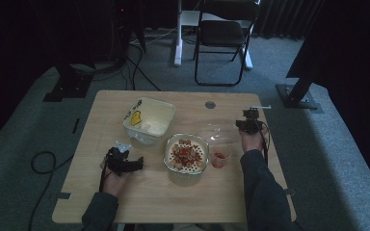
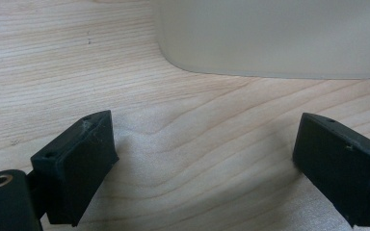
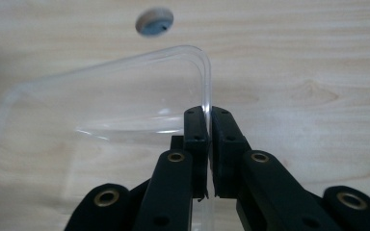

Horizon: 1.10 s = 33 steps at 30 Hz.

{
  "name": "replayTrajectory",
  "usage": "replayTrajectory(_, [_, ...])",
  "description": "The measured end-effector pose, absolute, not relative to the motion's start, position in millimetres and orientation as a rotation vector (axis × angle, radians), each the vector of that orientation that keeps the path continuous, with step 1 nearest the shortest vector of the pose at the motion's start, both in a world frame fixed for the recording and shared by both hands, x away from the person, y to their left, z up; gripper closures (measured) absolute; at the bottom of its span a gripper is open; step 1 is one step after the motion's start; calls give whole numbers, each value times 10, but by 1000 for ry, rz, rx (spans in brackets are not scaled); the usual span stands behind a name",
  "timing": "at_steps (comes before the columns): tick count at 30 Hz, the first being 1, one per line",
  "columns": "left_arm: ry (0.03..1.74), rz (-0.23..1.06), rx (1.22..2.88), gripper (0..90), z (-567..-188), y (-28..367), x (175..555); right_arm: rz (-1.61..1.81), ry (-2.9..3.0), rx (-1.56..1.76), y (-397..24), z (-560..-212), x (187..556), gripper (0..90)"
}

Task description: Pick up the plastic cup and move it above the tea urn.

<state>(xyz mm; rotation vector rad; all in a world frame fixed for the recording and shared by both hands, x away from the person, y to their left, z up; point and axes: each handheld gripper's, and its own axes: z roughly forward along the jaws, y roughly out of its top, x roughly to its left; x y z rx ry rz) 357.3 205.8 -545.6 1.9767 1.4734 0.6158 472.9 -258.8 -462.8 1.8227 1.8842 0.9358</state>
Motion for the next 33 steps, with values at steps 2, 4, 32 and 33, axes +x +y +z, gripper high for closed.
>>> replayTrajectory(2, [1473, 616, 1977, 81, -5456, 2058, 3573, 981, 1859, 1838, -2608, -4566, 4748, 872])
replayTrajectory(4, [1473, 616, 1977, 81, -5456, 2058, 3573, 988, 1848, 1837, -2614, -4519, 4755, 872])
replayTrajectory(32, [1477, 614, 1975, 80, -5454, 2055, 3574, 1232, 1932, 1484, -1635, -3038, 4870, 872])
replayTrajectory(33, [1476, 614, 1978, 80, -5454, 2057, 3574, 1233, 1945, 1470, -1548, -3016, 4867, 872])
